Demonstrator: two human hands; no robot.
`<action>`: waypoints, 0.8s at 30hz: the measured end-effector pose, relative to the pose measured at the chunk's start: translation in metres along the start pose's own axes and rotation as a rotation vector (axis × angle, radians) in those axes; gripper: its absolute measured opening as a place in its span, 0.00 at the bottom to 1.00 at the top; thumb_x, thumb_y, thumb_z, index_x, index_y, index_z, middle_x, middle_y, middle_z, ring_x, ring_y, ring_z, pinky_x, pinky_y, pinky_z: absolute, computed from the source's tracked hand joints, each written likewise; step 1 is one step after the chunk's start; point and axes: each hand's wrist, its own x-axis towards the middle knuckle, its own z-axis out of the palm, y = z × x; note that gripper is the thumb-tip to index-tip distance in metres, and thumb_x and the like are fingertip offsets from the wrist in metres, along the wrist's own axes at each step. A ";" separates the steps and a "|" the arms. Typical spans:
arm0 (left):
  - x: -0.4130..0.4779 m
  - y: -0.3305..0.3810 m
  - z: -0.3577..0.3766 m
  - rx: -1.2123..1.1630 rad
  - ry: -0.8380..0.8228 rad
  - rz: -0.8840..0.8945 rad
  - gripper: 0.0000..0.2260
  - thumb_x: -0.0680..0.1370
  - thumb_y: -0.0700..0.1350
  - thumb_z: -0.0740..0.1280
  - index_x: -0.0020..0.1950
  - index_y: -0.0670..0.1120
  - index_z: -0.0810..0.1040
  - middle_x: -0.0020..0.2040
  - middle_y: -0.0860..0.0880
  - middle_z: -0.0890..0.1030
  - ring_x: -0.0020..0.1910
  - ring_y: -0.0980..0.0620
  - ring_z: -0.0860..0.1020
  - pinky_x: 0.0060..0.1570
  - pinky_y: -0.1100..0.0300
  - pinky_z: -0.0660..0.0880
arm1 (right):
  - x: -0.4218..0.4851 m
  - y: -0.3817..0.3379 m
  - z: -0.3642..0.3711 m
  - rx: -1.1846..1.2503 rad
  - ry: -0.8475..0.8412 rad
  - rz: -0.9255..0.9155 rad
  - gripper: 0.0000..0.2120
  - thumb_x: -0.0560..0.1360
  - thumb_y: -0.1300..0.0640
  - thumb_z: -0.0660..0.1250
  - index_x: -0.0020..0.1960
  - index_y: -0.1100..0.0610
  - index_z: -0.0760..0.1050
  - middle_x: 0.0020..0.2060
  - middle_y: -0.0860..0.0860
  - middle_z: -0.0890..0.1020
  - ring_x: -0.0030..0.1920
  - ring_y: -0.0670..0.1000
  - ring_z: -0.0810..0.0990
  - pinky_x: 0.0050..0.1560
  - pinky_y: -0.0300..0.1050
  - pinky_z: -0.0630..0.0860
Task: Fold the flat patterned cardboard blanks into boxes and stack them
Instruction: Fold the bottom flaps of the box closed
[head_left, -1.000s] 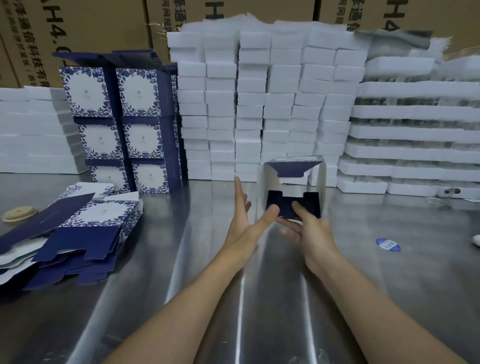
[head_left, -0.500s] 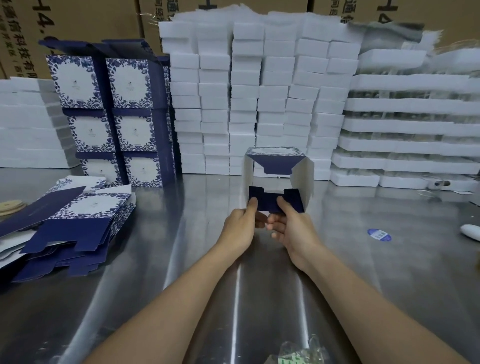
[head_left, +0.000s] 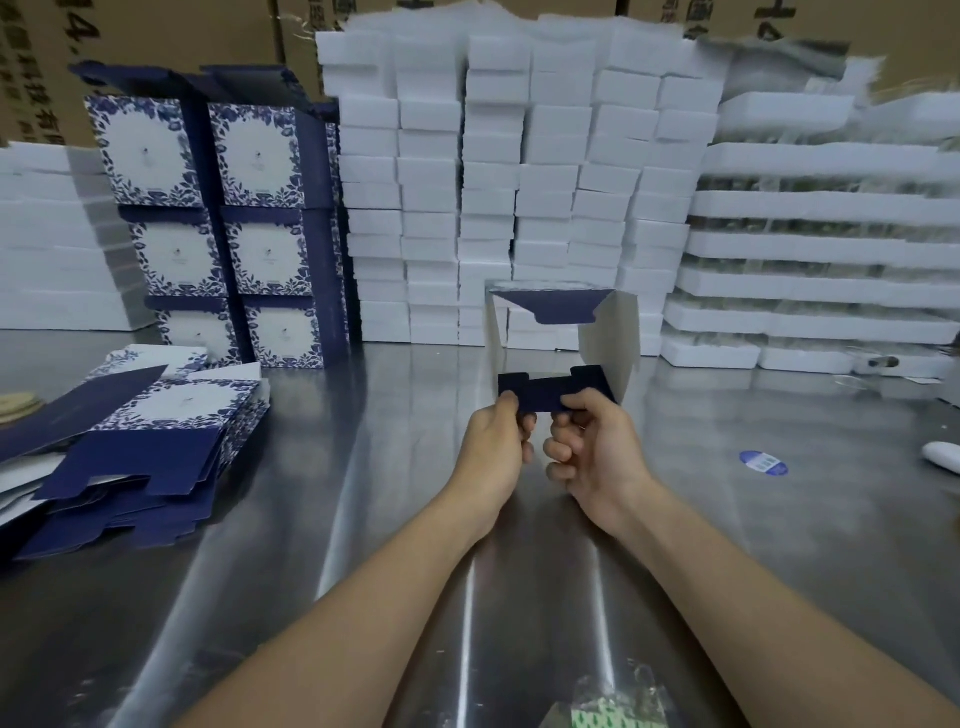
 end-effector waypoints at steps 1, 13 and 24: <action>-0.001 0.000 0.000 -0.013 0.007 0.002 0.19 0.88 0.51 0.53 0.41 0.47 0.73 0.30 0.54 0.71 0.28 0.56 0.68 0.30 0.62 0.67 | -0.001 0.001 0.000 -0.037 -0.017 0.000 0.13 0.76 0.52 0.66 0.35 0.53 0.70 0.25 0.48 0.63 0.25 0.47 0.66 0.25 0.40 0.61; -0.018 0.003 0.004 -0.029 -0.057 0.035 0.21 0.87 0.51 0.59 0.35 0.48 0.65 0.28 0.53 0.66 0.27 0.55 0.67 0.30 0.65 0.68 | -0.012 0.010 -0.007 -0.051 -0.041 -0.066 0.17 0.78 0.57 0.65 0.31 0.52 0.69 0.24 0.49 0.62 0.27 0.48 0.67 0.25 0.39 0.64; -0.011 0.001 0.001 -0.129 0.045 -0.022 0.17 0.87 0.48 0.58 0.37 0.49 0.64 0.29 0.53 0.62 0.29 0.53 0.61 0.30 0.61 0.61 | -0.014 0.011 0.003 -0.163 0.121 -0.126 0.14 0.82 0.56 0.62 0.38 0.56 0.74 0.24 0.49 0.67 0.25 0.48 0.69 0.23 0.38 0.65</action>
